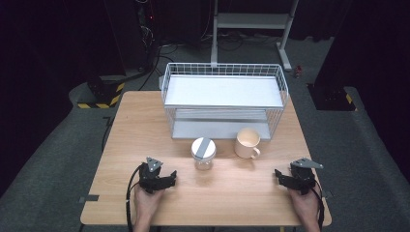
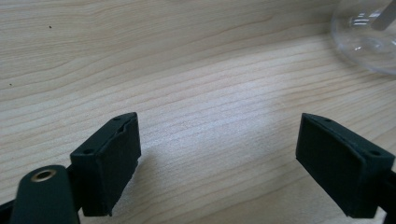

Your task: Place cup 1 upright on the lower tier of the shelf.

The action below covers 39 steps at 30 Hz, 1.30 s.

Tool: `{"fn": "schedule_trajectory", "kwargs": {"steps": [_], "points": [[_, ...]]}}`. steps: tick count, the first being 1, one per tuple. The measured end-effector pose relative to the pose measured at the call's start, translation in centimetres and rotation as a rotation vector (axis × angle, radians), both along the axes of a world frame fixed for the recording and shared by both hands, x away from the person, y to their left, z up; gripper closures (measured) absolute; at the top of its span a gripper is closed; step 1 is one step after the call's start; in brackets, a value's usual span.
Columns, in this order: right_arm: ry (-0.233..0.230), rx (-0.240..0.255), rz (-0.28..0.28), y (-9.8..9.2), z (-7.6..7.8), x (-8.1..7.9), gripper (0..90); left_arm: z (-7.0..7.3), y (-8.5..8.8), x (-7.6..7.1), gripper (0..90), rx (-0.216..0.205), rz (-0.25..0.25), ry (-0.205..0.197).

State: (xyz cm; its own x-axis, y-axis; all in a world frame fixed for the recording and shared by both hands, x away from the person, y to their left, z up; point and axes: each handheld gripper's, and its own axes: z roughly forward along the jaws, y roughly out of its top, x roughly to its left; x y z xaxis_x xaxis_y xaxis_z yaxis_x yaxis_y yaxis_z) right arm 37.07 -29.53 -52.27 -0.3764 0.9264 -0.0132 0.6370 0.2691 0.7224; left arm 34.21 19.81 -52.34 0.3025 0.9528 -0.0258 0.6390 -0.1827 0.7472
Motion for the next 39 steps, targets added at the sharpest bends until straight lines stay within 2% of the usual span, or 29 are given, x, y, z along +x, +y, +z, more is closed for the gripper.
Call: {"fn": "schedule_trajectory", "kwargs": {"steps": [6, 12, 13, 17, 19, 28, 31, 39], "points": [[0.000, 0.000, -0.001, 0.0, 0.0, 0.0, 29.2, 0.2, -0.2, -0.4, 13.1, -0.002, -0.013, 0.007], [-0.001, 0.000, 0.000, 0.0, 0.0, 0.0, 29.2, 0.5, -0.7, -0.9, 7.4, -0.034, -0.028, -0.003], [-0.001, 0.000, 0.000, 0.0, 0.0, 0.0, 29.2, 0.5, -0.8, -1.0, 7.4, -0.049, -0.035, -0.005], [-0.001, -0.001, 0.001, 0.0, 0.0, 0.0, 29.2, 0.6, -1.4, -1.4, 6.2, -0.063, -0.051, -0.009], [-0.001, -0.001, 0.000, 0.0, 0.0, 0.0, 29.2, 0.6, -1.5, -1.4, 6.0, -0.051, -0.060, -0.009], [-0.001, -0.001, 0.001, 0.0, 0.0, 0.0, 29.1, 0.7, -2.9, -1.8, 4.0, -0.058, -0.099, -0.004], [0.000, 0.000, 0.000, 0.0, 0.0, 0.0, 29.1, 0.8, -3.6, -2.1, 3.0, -0.056, -0.131, -0.011], [-0.001, 0.000, 0.001, 0.0, 0.0, 0.0, 29.1, 1.1, -4.8, -2.2, 2.0, -0.057, -0.158, -0.015]]}}
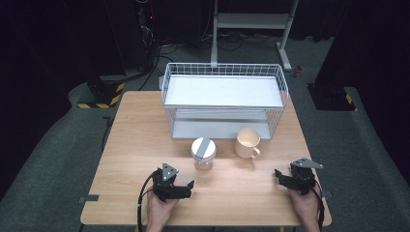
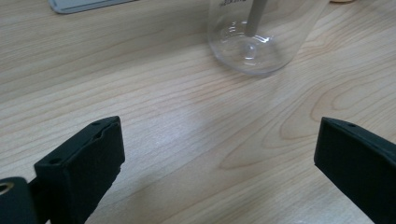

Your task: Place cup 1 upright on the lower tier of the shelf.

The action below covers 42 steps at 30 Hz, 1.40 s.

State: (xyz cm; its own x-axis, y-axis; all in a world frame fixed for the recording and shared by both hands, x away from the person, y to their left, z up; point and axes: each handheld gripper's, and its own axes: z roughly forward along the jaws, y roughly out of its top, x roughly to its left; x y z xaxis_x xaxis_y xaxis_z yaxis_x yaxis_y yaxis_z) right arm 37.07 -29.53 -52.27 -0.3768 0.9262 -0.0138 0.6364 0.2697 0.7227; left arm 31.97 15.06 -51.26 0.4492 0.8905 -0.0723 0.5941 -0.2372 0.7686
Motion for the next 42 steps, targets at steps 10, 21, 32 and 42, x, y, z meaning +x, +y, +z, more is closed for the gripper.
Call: {"fn": "schedule_trajectory", "kwargs": {"steps": [10, 21, 32, 42], "points": [[0.001, 0.000, 0.000, 0.0, 0.0, 0.0, 29.1, 0.7, -1.6, 0.2, 1.8, 0.013, -0.039, -0.017], [0.001, 0.000, 0.001, 0.0, 0.0, 0.0, 28.8, 1.6, -3.0, 0.7, 0.4, 0.020, -0.052, -0.031], [0.001, 0.000, 0.004, 0.0, 0.0, 0.0, 28.2, 2.3, -4.4, 2.5, 0.5, 0.025, -0.052, -0.045], [-0.001, -0.003, 0.007, 0.0, 0.0, 0.0, 28.1, 2.4, -5.2, 3.7, 0.9, 0.008, -0.041, -0.050]]}}
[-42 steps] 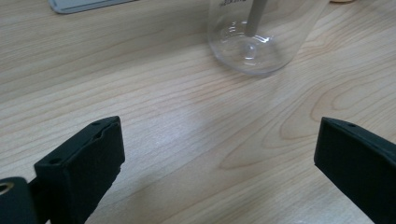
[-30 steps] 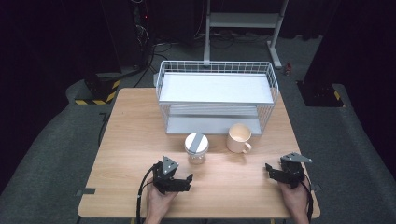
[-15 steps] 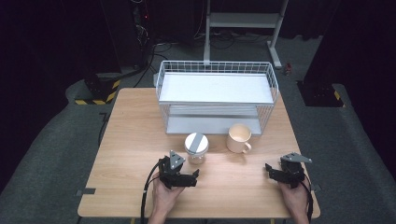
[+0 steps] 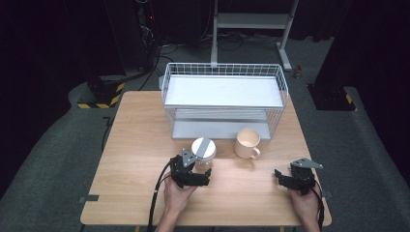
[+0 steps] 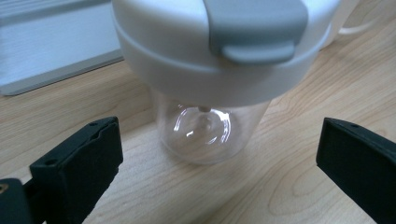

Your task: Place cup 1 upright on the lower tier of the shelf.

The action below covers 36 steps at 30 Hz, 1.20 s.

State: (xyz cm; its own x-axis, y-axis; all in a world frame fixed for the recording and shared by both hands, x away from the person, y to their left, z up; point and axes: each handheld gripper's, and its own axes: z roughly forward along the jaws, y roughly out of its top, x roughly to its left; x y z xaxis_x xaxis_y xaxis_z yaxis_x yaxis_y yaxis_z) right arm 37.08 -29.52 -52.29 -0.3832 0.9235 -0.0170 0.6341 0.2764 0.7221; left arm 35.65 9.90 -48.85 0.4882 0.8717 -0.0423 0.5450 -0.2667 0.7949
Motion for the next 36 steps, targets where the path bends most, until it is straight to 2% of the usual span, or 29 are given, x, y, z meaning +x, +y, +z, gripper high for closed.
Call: {"fn": "schedule_trajectory", "kwargs": {"steps": [4, 8, 13, 28, 36], "points": [[0.004, 0.002, -0.001, 0.1, 0.0, -0.1, 28.1, 0.1, -0.3, 0.8, 2.0, -0.014, 0.011, -0.018], [0.004, 0.002, 0.000, 0.1, 0.0, 0.0, 28.1, -0.3, -0.5, 1.2, 3.0, -0.007, 0.018, -0.026], [0.003, 0.001, 0.001, 0.1, 0.0, 0.0, 28.1, -0.4, -0.7, 1.5, 3.3, -0.006, 0.024, -0.036], [0.003, 0.002, 0.000, 0.0, 0.0, 0.0, 28.1, -0.9, -1.3, 2.2, 10.8, -0.041, 0.049, -0.062], [0.003, 0.002, 0.000, 0.1, 0.0, 0.0, 28.1, -1.1, -1.5, 2.4, 15.3, -0.029, 0.056, -0.069]]}}
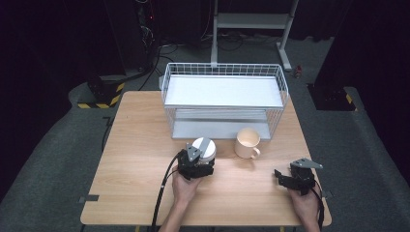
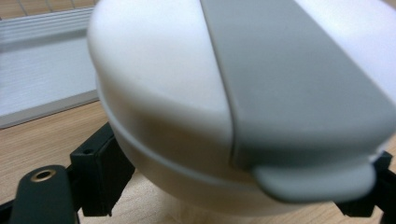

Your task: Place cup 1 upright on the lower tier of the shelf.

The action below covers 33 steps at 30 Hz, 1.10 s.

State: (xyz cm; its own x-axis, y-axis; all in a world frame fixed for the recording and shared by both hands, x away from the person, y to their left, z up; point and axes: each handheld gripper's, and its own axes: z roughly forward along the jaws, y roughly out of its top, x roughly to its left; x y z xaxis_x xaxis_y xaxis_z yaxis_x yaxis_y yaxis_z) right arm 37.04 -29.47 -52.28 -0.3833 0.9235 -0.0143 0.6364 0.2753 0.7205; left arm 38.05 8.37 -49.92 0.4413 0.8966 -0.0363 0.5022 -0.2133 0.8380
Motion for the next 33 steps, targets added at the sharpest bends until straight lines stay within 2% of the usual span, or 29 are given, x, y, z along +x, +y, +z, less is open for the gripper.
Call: {"fn": "schedule_trajectory", "kwargs": {"steps": [11, 19, 33], "points": [[0.000, 0.000, 0.000, 0.00, 0.00, 0.00, 28.1, -0.29, -0.32, 0.01, 18.8, 0.037, -0.004, -0.017], [0.000, 0.000, 0.000, 0.00, 0.00, 0.00, 28.1, -0.35, -0.33, -0.04, 19.1, 0.043, -0.014, -0.030], [0.000, 0.000, 0.001, -0.01, 0.00, 0.01, 28.0, -0.28, -0.04, 0.06, 19.3, 0.035, -0.019, -0.021]]}}
